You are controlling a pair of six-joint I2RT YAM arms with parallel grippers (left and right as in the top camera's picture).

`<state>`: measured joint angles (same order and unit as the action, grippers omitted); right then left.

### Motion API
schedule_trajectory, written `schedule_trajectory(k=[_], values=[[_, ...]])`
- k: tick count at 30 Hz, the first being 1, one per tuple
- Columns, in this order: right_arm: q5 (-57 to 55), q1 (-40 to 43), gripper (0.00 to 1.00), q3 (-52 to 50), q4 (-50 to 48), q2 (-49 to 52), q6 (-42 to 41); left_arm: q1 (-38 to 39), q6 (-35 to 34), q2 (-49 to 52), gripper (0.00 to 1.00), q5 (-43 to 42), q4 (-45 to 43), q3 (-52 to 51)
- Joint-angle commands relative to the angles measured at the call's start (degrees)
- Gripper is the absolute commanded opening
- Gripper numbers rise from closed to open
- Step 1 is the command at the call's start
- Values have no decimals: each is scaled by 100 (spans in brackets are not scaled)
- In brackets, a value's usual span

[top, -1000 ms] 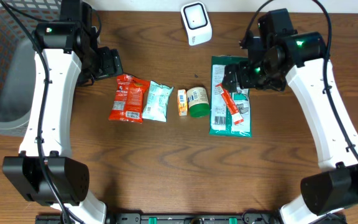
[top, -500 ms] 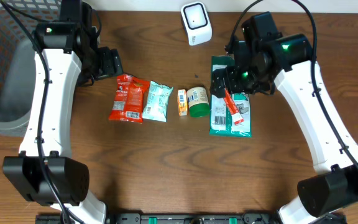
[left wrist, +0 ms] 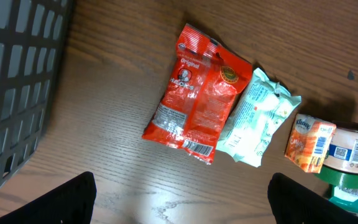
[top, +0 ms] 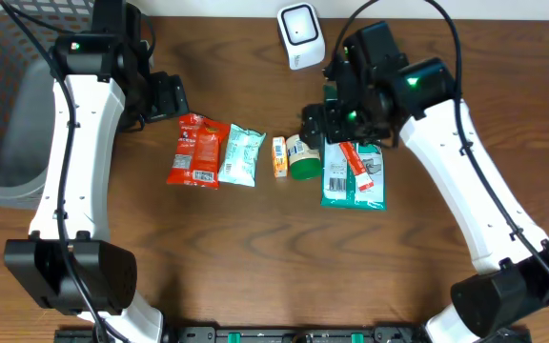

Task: Scan the item barcode
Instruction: 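Move the right gripper left to the green-capped jar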

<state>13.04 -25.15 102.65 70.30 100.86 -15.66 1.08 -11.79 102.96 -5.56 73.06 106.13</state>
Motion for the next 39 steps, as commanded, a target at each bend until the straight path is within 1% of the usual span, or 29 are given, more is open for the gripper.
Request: schedule_trajectory(k=[1, 3, 6, 20, 26, 31, 39], values=[[-767, -306, 99, 59, -120, 35, -544, -13, 9, 13, 89, 111, 15, -7], [-1255, -470, 99, 57, -166, 76, -575, -13, 9, 13, 89, 111, 13, -7], [-1493, -629, 99, 48, -214, 166, -570, -13, 9, 13, 89, 114, 13, -7], [-1705, -743, 99, 26, -433, 1165, -337, -13, 9, 13, 89, 114, 15, -7], [-1674, -743, 96, 26, -367, 1637, -337, -13, 9, 13, 89, 114, 13, -7], [-1552, -750, 95, -4, -284, 1803, -339, -13, 9, 13, 89, 114, 13, -7], [-1510, -752, 96, -170, -546, 1825, -385, -13, 9, 13, 89, 114, 13, -7]])
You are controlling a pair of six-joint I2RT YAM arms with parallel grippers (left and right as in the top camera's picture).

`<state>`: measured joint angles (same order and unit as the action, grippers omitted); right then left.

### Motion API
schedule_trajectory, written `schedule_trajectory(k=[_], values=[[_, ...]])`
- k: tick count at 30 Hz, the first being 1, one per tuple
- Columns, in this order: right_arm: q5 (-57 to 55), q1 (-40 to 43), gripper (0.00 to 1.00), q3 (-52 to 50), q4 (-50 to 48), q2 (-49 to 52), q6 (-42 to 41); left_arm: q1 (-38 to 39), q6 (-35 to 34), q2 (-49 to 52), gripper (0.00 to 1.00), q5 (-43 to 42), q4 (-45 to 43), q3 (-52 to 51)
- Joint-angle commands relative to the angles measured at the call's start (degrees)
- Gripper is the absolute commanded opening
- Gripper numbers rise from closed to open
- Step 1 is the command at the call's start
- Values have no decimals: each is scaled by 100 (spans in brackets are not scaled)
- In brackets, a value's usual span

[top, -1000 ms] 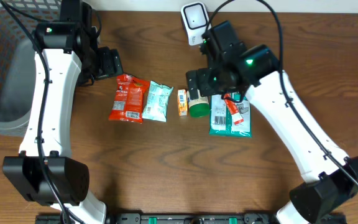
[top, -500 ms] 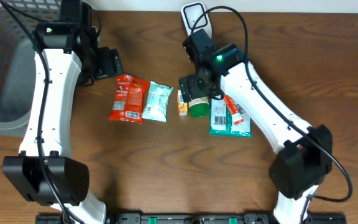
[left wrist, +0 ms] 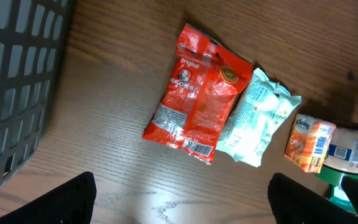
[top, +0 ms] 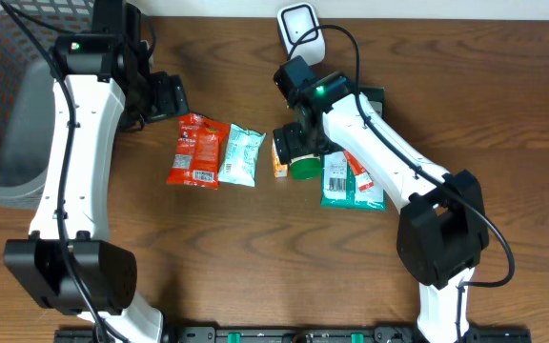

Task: Scan the item barcode
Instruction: 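Move the right gripper left to the green-capped jar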

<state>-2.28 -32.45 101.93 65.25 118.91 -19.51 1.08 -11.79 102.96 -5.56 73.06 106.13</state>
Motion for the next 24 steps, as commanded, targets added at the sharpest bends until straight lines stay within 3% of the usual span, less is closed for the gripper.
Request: schedule_trajectory(k=[1, 12, 17, 24], values=[[22, -22, 96, -111, -57, 20, 2, -13, 9, 13, 89, 114, 13, -7], [20, -22, 96, -166, -334, 20, 4, -13, 9, 13, 89, 111, 13, -7], [-50, 15, 91, -166, -726, 20, 4, -13, 9, 13, 89, 114, 13, -7], [-46, 11, 90, -166, -704, 26, -26, -13, 9, 13, 89, 114, 15, -7]])
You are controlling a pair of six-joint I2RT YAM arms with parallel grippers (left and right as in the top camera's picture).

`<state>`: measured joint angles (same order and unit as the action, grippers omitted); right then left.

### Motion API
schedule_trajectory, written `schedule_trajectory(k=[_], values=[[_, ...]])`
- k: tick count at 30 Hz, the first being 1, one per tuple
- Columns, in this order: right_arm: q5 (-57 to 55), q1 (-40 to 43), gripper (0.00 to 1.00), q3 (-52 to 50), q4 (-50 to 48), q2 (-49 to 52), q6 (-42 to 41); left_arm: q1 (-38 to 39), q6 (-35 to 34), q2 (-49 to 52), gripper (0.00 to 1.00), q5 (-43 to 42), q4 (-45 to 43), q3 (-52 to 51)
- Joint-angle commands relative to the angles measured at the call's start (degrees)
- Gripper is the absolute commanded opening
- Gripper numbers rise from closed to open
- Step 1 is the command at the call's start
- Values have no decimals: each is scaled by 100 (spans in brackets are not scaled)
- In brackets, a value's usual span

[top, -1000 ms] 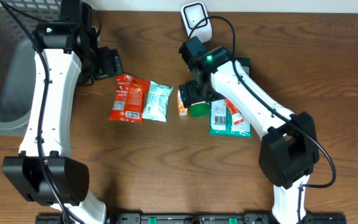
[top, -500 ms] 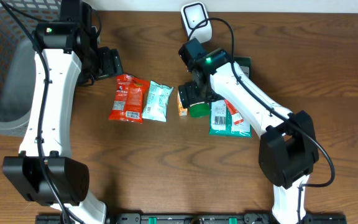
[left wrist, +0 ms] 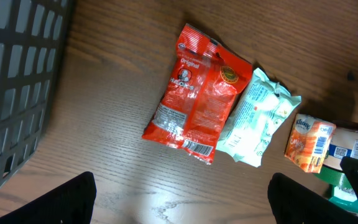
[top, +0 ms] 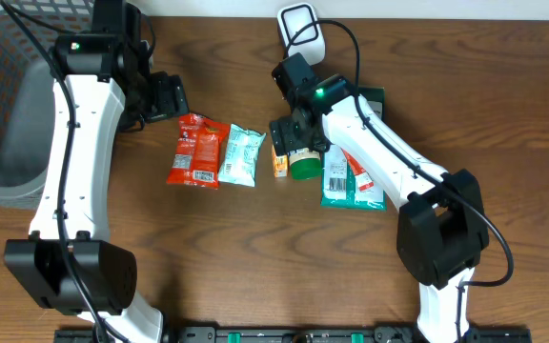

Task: Scan the item barcode
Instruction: 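Move the right gripper left to the green-capped jar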

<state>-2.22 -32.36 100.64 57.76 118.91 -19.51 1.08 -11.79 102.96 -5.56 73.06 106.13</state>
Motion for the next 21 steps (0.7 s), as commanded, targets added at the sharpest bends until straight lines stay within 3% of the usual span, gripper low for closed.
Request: schedule_trajectory(k=[1, 10, 16, 21], values=[[-50, 2, 90, -37, 109, 26, -35, -13, 9, 13, 89, 111, 13, -7], [-286, 4, 90, -457, -243, 26, -258, -13, 9, 13, 89, 114, 13, -7], [-186, 0, 85, -487, -103, 26, -332, -13, 9, 13, 89, 111, 13, -7], [-170, 0, 86, -487, 229, 26, -424, -13, 9, 13, 89, 114, 13, -7]])
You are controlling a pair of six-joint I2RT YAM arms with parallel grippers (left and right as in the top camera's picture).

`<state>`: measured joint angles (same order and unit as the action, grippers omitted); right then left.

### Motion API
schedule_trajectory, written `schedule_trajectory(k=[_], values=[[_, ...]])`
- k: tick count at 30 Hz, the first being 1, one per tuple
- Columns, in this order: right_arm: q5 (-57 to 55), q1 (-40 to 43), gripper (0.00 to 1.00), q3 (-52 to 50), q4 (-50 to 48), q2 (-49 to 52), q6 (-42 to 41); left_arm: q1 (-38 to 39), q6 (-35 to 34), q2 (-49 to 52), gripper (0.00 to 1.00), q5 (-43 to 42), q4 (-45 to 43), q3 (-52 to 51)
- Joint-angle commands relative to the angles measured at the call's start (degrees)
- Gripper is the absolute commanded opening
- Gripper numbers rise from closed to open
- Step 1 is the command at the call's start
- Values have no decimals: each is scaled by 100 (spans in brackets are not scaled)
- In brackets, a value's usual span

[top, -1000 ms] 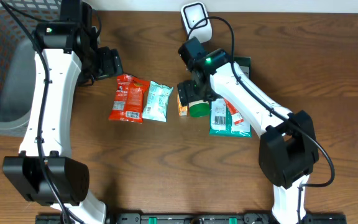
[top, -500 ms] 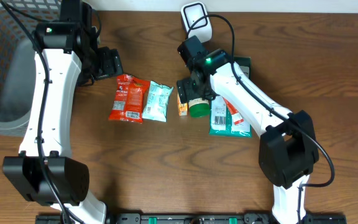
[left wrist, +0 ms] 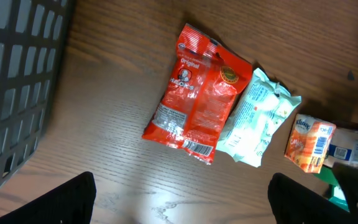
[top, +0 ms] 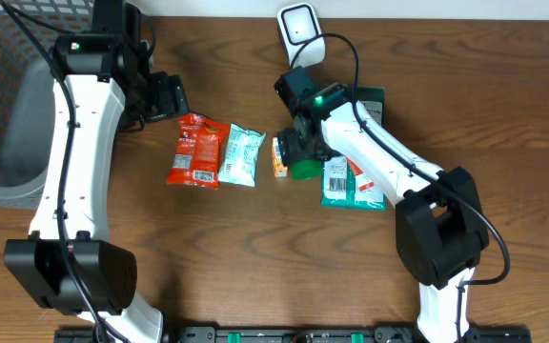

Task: Scan the item barcode
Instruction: 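Move the right gripper left to the green-capped jar, then close the right gripper around the green-capped jar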

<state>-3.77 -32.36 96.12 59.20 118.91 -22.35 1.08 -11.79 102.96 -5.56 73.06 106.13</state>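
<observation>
Several items lie in a row on the wooden table: a red snack bag (top: 193, 151) (left wrist: 197, 93), a mint-green pack (top: 242, 154) (left wrist: 257, 118), a small orange tissue pack (top: 279, 157) (left wrist: 309, 143) and a green can (top: 305, 170) (left wrist: 352, 151). My right gripper (top: 303, 148) is down over the can, with dark fingers on either side of it; whether they press on it is hidden. The white scanner (top: 300, 26) stands at the back edge. My left gripper (left wrist: 182, 208) hangs open over bare wood, up and to the left of the red bag.
A teal pack (top: 351, 186) with a red tube (top: 356, 164) on it lies right of the can. A grey mesh basket (left wrist: 11, 74) fills the table's left end. The right arm stretches across the table's right side.
My right gripper has moved slightly right and down, and now covers the can's upper part, with a finger on each side. The left arm and the other items are where they were.
My right gripper first hovered right of the can, above the teal pack. Then it was at the can's upper left, beside the tissue pack, then closer to the can. Now it straddles the can. The left gripper stayed open and still.
</observation>
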Motion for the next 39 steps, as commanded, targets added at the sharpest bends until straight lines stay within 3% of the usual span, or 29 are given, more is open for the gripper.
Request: schedule_trajectory(k=[1, 9, 15, 24, 28, 33, 39], values=[[17, 0, 87, -35, 107, 26, -138, -13, 9, 13, 89, 111, 13, -7], [186, 2, 87, -35, 273, 26, 57, -13, 9, 13, 89, 114, 13, -7], [278, 2, 80, -35, 581, -28, 52, -13, 9, 13, 89, 114, 13, -7], [50, -195, 80, -162, 654, -857, -116, -13, 9, 13, 89, 114, 15, -7], [-57, -192, 80, -765, 184, -1078, -295, -13, 9, 13, 89, 114, 13, -7], [42, -192, 80, -1797, -1187, -1270, -289, -13, 9, 13, 89, 114, 13, -7], [-195, -192, 74, -1945, -1792, -1274, -74, -13, 9, 13, 89, 114, 13, -7]])
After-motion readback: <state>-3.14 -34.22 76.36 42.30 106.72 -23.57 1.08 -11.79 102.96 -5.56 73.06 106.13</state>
